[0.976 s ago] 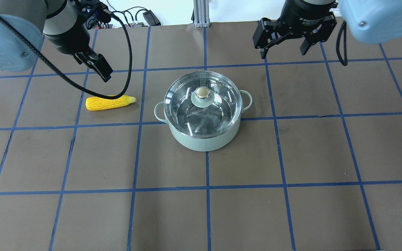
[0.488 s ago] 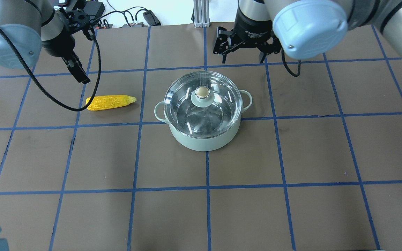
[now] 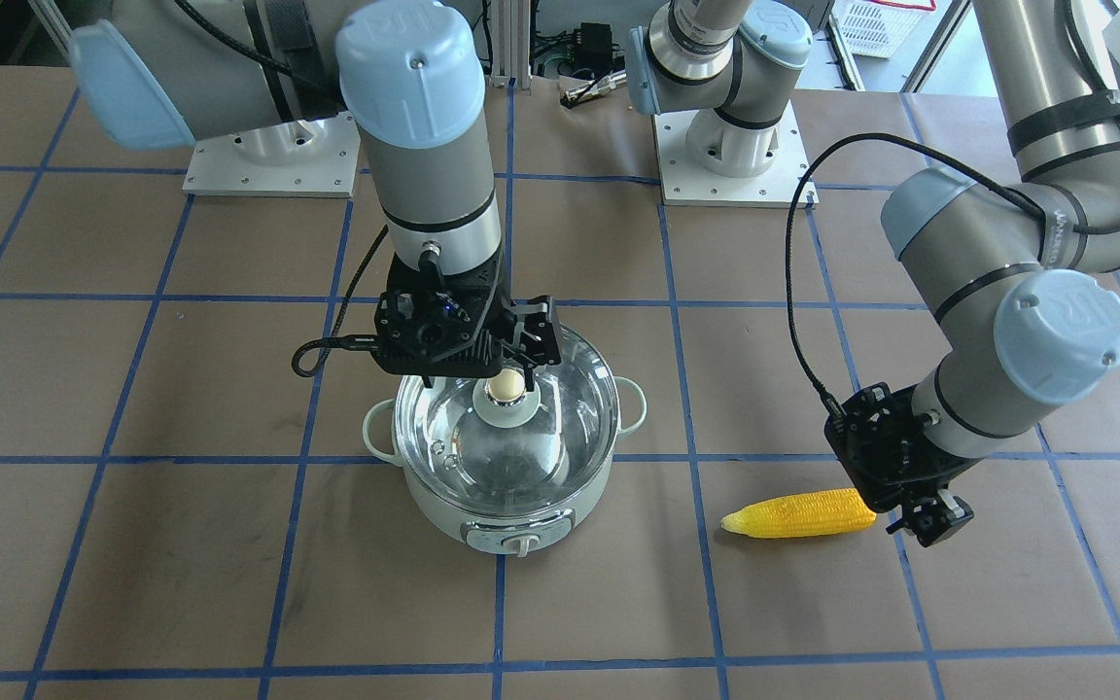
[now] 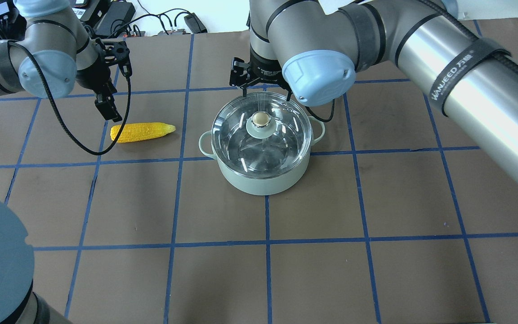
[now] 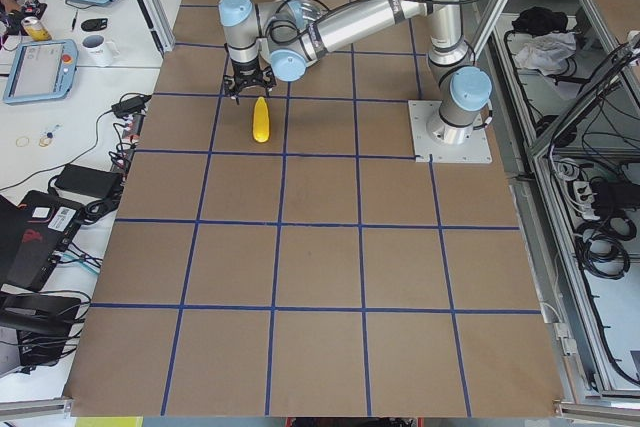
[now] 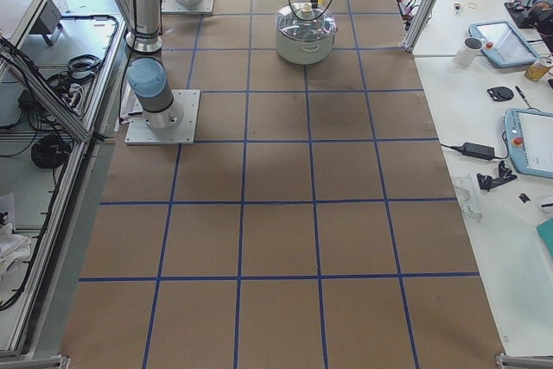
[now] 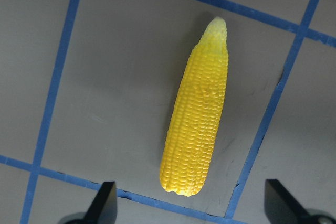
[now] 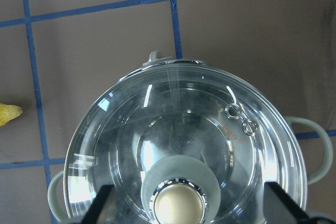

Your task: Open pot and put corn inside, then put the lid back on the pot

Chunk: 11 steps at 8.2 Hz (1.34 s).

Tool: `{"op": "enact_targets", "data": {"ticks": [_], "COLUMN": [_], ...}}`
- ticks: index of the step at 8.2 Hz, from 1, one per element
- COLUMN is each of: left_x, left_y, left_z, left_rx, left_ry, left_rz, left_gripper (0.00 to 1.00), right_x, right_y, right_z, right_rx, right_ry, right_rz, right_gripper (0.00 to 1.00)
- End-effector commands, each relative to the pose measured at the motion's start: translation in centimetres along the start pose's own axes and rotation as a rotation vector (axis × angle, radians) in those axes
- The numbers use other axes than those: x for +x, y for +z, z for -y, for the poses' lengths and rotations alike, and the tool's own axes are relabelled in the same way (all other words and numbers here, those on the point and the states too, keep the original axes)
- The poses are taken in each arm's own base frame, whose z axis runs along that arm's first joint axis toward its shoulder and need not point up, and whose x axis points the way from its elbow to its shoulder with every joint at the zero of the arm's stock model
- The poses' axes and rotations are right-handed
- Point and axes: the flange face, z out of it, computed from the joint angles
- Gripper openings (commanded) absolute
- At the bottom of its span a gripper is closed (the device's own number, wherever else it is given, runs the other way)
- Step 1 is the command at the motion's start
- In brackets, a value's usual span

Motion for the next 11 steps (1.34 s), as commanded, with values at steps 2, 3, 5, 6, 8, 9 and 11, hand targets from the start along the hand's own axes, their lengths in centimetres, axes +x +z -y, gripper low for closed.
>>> {"op": "enact_targets", "data": {"ticks": [2, 3, 5, 6, 8, 9, 11], "left_x": [0.3, 1.0, 1.1, 1.4, 1.3, 1.3, 1.3], "left_y": [6.8, 7.9, 9.7, 11.0, 11.2, 11.4, 11.1], "left_z": [0.3, 0.3, 0.4, 0.4, 0.4, 0.4, 0.3], "left_rx": [-0.001, -0.003, -0.001, 0.003, 0.003, 0.003, -0.004], "left_ry": [0.045, 0.064, 0.133, 0.144, 0.152, 0.152, 0.213], "left_rz": [-0.102, -0.127, -0.119, -0.136, -0.126, -0.129, -0.124], "left_gripper": [1.00, 1.00, 1.00, 1.00, 1.00, 1.00, 0.31], "right_x": [-1.8, -1.7, -1.5, -1.5, -1.4, -1.1, -1.0], "right_y": [4.3, 4.7, 6.0, 6.3, 6.4, 6.7, 6.5], "right_z": [-0.7, -1.0, -1.4, -1.6, -1.7, -2.1, -2.3], "right_rx": [-0.054, -0.065, -0.094, -0.097, -0.103, -0.138, -0.155], "right_ry": [0.060, 0.062, 0.072, 0.068, 0.071, 0.072, 0.064], "right_rz": [-0.017, -0.023, -0.040, -0.049, -0.047, -0.068, -0.077], "right_gripper": [1.00, 1.00, 1.00, 1.00, 0.84, 0.62, 0.43]}}
